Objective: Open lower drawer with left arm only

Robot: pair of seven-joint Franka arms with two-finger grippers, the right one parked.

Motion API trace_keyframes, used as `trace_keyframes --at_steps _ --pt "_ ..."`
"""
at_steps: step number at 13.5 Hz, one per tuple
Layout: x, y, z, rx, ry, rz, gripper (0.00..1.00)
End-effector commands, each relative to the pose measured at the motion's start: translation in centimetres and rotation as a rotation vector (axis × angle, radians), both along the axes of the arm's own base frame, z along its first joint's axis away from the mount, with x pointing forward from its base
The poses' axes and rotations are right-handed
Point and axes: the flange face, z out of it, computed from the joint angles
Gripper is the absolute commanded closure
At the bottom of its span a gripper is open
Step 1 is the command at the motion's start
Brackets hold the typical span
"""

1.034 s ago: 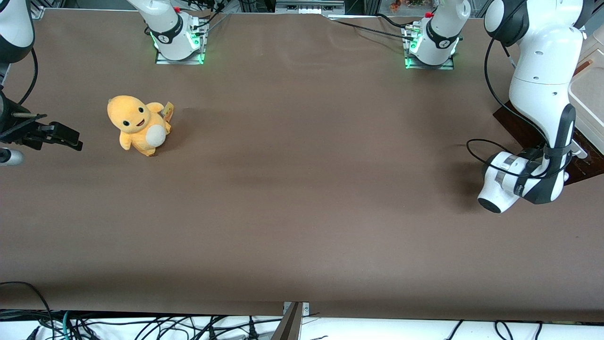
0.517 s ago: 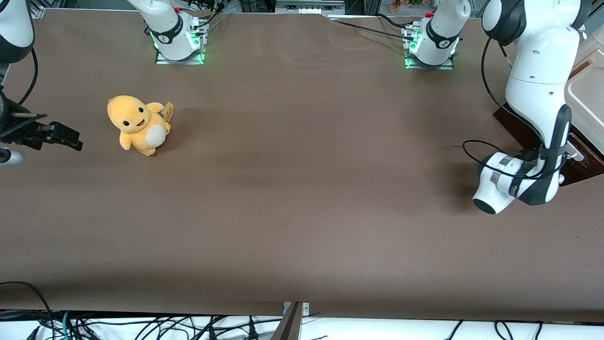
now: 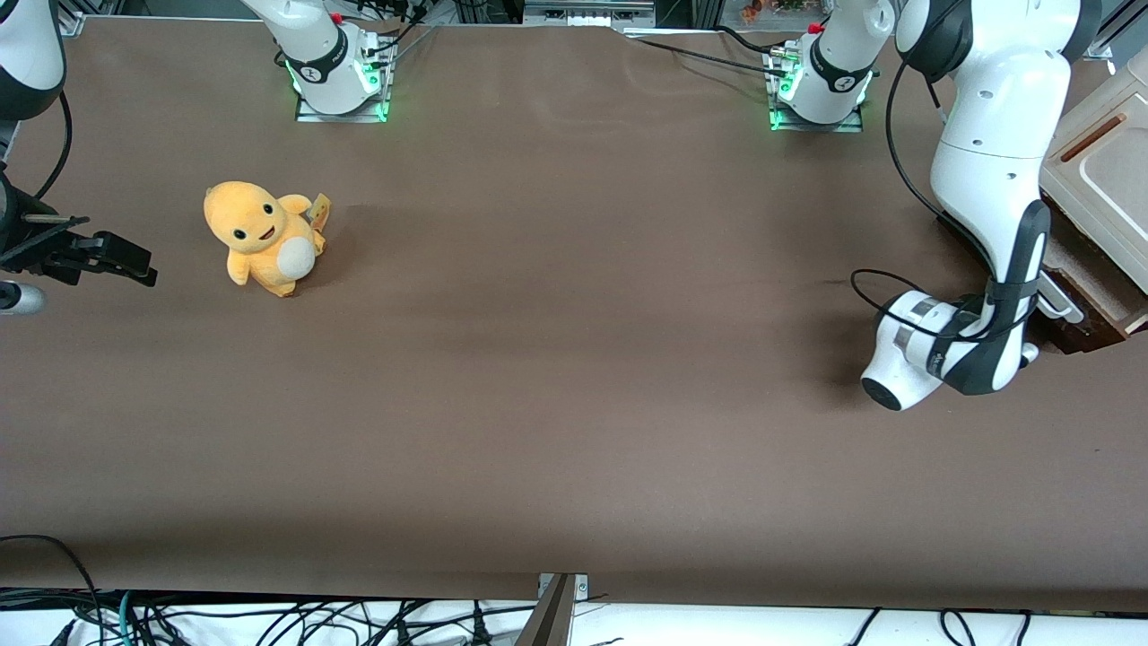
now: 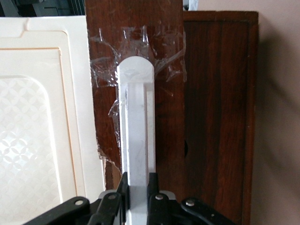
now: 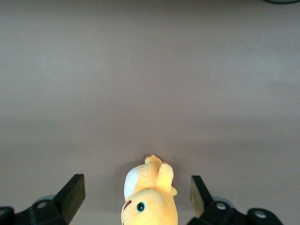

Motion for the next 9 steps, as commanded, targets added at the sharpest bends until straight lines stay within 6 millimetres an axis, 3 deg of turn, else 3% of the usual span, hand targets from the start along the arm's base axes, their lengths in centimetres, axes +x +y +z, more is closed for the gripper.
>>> trace_keyframes --at_steps 1,7,8,9 --pt "1.3 -1.0 0.8 -0.013 -0.007 0.001 0.93" --pt "1.1 -0.6 -0.7 -0.014 -0.001 0.016 0.94" --pt "1.1 -0.7 -0.9 -0.02 -0.003 0.017 0.75" --pt "1.1 -0.7 -0.8 -0.029 0.005 0.018 0.01"
